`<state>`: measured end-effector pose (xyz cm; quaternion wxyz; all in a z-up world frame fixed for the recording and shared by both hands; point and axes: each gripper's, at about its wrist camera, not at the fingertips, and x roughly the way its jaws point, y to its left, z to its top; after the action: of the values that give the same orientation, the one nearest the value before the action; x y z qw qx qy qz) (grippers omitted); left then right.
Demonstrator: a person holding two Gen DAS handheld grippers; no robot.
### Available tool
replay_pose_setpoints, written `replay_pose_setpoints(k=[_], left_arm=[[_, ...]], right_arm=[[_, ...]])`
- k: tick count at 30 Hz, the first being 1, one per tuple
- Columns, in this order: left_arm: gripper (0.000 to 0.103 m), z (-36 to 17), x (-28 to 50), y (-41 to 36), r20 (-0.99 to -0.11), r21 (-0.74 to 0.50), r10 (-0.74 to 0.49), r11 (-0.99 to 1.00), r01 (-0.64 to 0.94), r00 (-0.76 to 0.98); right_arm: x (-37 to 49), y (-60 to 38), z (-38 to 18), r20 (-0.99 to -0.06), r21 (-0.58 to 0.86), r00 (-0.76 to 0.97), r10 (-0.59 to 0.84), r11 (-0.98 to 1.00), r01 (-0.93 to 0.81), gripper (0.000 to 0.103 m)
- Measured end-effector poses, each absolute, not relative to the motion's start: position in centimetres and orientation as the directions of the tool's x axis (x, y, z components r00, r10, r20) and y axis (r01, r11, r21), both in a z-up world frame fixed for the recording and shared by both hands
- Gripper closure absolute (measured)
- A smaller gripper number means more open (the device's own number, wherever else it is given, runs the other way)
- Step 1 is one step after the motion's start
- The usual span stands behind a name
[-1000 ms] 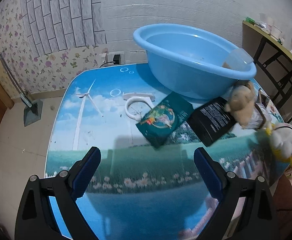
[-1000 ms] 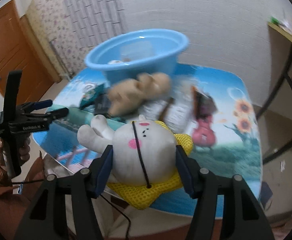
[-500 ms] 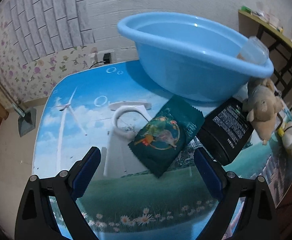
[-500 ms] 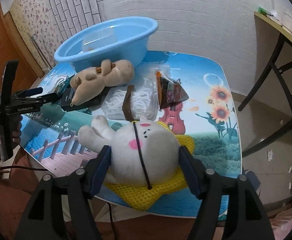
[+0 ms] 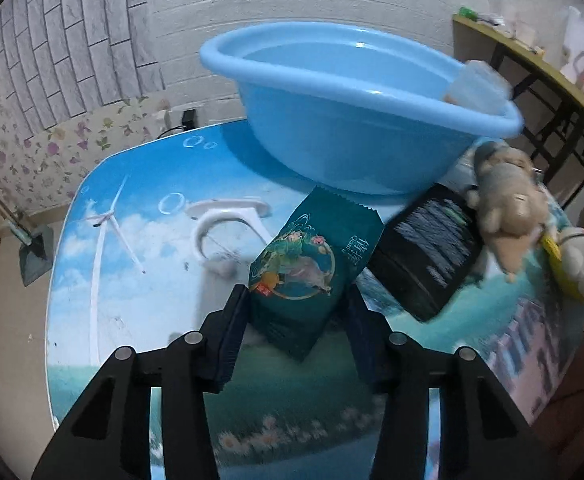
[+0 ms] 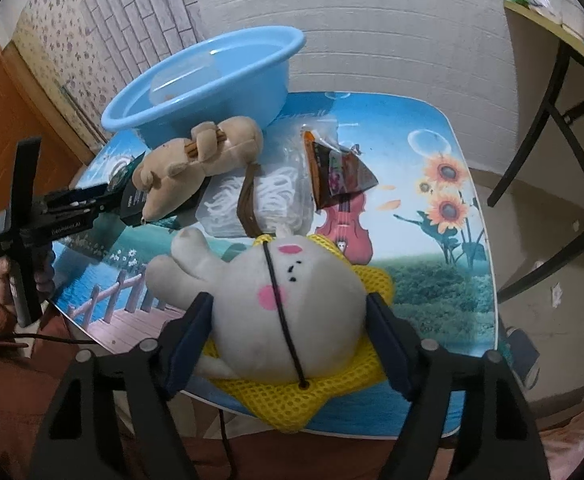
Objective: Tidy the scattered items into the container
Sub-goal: 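Grasp the teal snack pouch with left tool while right tool grasps the white plush bunny, then carry the pouch and bunny over the blue basin and release both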
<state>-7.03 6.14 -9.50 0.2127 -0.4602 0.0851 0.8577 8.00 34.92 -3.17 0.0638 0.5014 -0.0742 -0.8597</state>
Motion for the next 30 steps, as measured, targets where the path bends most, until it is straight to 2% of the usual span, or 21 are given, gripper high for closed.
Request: replay_pose_setpoints(k=[12, 30], left_arm=[[0.057, -4.1, -3.2, 5.2, -0.762, -0.085, 0.338, -0.898, -0.432, -0.552], [0.057, 2.6, -4.8, 5.7, -0.677, -0.092, 0.373, -0.898, -0.431, -0.634]], right_arm=[[9.2, 35.6, 1.3, -0.787, 0.228, -0.580, -0.213, -0.972, 0.047, 0.034], [6.4, 33.2, 5.1, -0.717, 0.247, -0.637, -0.283, -0.958, 0.148, 0.034]])
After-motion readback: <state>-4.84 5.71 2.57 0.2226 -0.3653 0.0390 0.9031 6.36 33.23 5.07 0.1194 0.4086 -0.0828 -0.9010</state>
